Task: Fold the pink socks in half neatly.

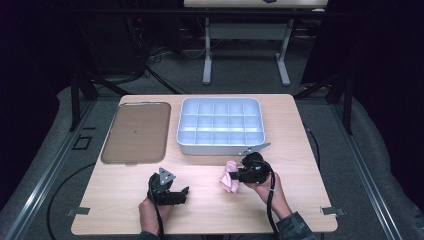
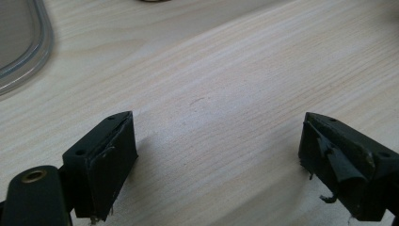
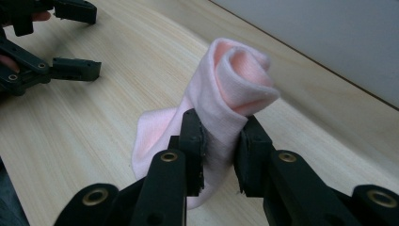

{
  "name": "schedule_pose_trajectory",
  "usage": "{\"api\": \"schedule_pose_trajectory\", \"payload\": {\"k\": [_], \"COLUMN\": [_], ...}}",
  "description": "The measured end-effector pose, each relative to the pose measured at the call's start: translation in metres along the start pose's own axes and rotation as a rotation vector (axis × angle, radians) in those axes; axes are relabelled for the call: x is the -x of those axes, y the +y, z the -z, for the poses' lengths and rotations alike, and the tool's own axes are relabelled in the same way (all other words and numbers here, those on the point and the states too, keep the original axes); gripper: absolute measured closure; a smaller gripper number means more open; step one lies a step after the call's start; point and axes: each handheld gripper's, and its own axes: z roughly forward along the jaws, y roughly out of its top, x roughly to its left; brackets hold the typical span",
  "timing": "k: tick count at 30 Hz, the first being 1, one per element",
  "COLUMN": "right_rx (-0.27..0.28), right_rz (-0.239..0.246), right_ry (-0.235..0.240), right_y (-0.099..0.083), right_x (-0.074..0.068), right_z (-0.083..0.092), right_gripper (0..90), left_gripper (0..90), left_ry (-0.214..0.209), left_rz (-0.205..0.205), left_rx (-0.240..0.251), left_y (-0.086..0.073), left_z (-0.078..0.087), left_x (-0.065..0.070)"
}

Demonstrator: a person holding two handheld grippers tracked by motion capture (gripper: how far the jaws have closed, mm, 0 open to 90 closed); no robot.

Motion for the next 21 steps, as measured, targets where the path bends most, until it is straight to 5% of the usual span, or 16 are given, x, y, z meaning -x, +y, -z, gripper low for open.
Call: {"api": "schedule_pose_trajectory", "payload": {"k": [21], "right_rx": [0.049], "right_rz": [0.026], "right_ry": [-0.062], "right_y": [0.003], "right_x": [0.005], "right_z": [0.040], "right_gripper": [75.1], "left_gripper": [11.6], "left_ry": [0.001], "left_rz": [-0.001], "left_rx": [-0.002], "left_y": [0.000], "left_z": [0.000], "left_x": [0.000]}}
